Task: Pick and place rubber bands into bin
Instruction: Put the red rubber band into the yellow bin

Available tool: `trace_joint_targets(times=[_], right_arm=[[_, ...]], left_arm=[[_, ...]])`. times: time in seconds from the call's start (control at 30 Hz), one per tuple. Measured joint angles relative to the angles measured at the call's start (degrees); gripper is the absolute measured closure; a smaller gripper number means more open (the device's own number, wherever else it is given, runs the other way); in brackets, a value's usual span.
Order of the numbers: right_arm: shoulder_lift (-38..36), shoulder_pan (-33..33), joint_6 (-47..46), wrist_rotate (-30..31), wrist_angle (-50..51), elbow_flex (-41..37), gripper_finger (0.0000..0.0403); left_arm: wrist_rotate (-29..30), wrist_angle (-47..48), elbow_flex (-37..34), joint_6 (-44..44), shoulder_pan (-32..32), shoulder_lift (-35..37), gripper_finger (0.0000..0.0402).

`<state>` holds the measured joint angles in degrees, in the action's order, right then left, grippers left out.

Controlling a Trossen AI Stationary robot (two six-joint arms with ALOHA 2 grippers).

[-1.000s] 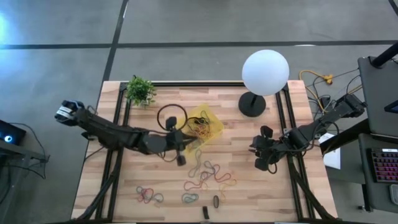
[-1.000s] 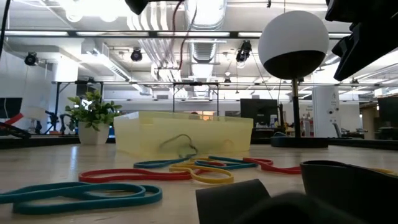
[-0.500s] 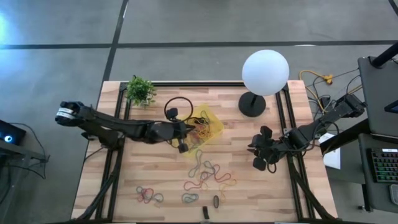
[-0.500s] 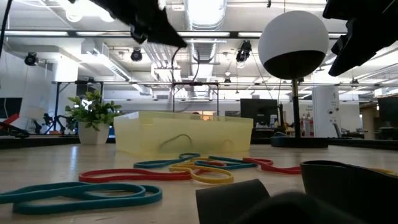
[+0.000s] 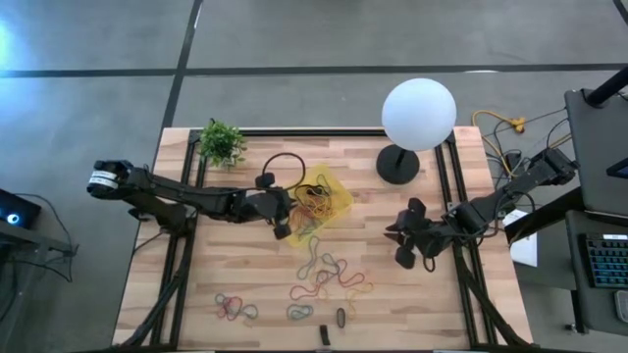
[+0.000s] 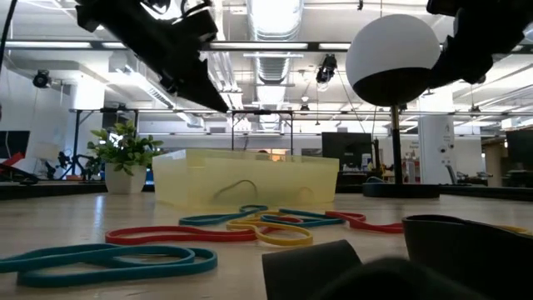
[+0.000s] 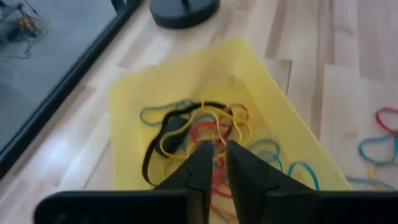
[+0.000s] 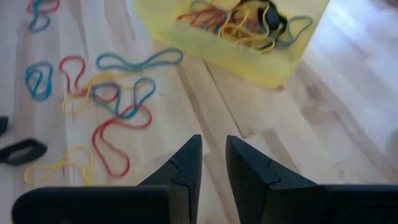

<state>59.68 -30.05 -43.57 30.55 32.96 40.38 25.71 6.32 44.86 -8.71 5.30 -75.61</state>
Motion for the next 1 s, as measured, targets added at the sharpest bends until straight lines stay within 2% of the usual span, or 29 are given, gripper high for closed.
trace_joint_targets(times=[0.17,0.23,0.4,0.5,0.63,0.73,1.0], right_arm=[[0.0,0.12,0.03,3.23,-2.45,0.0,0.0339],[0.0,0.12,0.02,4.03,-3.31,0.02,0.034],[-0.02,0.09,0.02,4.16,-5.55,0.02,0.0339],[-0.02,0.08,-0.26,4.17,-5.5,0.0,0.034],[0.04,0.05,-0.77,4.17,-5.47,-0.12,0.034],[0.07,0.06,-0.83,4.17,-5.35,-0.48,0.0342],[0.09,0.05,-3.03,4.15,-5.46,-2.76,0.0344]], left_arm=[[-0.26,1.91,0.07,0.02,0.0,0.02,0.0321],[-2.22,2.07,0.28,0.02,0.0,0.48,0.0308],[-19.3,6.74,1.79,-0.75,0.09,3.34,0.0295],[-28.4,12.85,1.9,-5.62,0.68,5.61,0.0295],[-35.53,21.55,1.07,-11.74,3.58,8.92,0.0295],[-35.93,26.53,0.39,-14.94,7.83,11.38,0.0295],[-34.38,30.56,-0.28,-24.14,17.92,13.51,0.0295]])
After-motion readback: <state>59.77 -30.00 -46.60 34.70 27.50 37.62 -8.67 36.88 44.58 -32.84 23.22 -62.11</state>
